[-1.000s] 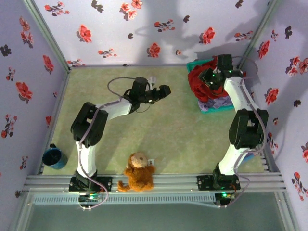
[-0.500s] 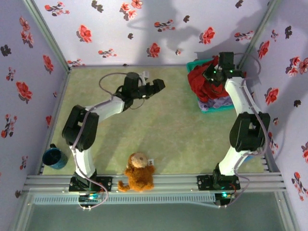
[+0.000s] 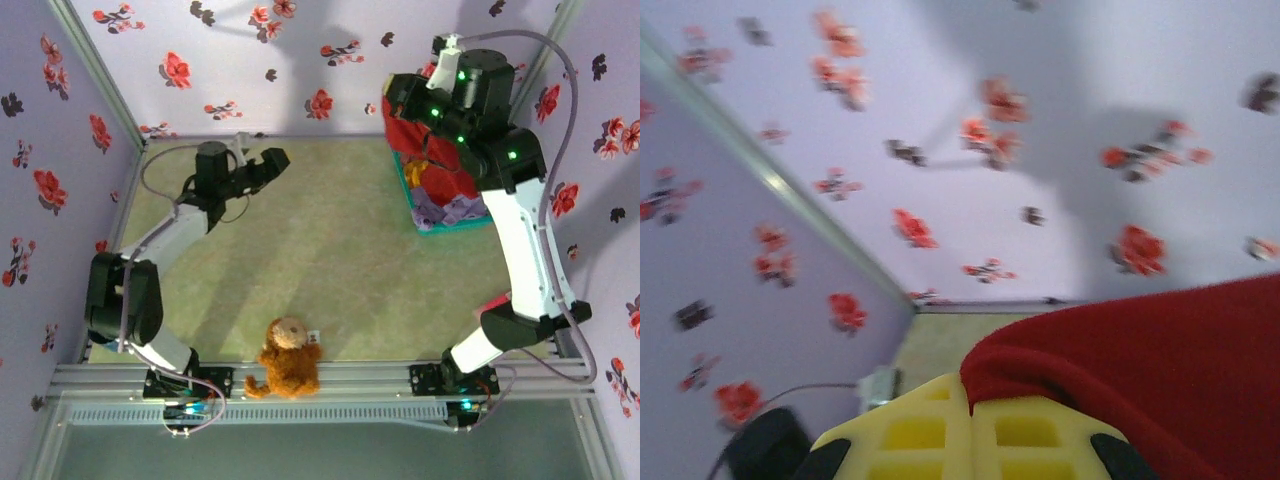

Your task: Fold and stack the t-shirts

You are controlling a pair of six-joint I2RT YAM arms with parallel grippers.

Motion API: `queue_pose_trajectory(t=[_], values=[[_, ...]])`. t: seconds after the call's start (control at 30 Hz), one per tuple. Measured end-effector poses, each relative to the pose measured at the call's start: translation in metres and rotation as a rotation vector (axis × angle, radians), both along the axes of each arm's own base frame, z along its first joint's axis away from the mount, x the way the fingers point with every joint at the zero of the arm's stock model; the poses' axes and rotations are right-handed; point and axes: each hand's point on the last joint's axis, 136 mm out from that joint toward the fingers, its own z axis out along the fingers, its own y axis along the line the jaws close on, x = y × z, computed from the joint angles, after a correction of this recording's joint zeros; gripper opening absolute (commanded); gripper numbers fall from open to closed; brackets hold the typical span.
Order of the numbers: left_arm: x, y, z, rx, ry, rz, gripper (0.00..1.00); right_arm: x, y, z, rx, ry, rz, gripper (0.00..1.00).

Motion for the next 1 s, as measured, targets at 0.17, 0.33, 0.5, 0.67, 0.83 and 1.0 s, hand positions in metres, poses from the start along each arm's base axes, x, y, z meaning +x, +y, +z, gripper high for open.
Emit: queue_pose_trajectory(t=[0.17,0.33,0.5,0.67,0.83,1.0], values=[[-0.011,0.065,0.008,0.028,0.001,0.104,0.98,-0.035,0.048,0.013,-0.004,-0.043,0.151,0.00],[-0.035,0.126,0.016,0.086,0.013,0.206,0.98,-0.005,0.121,-0.065,-0.065,0.133,0.255,0.00],[-0.070,0.172,-0.004,0.162,0.097,0.290,0.98,0.064,0.188,-0.222,-0.161,0.421,0.261,0.00],[-0.097,0.178,-0.031,0.216,0.207,0.274,0.97,0.115,0.229,-0.337,-0.225,0.582,0.257,0.28],[-0.113,0.175,-0.047,0.251,0.277,0.234,0.94,0.134,0.233,-0.368,-0.152,0.671,0.284,0.46],[-0.117,0.169,-0.060,0.318,0.331,0.193,0.92,0.136,0.210,-0.358,-0.162,0.680,0.258,0.55]])
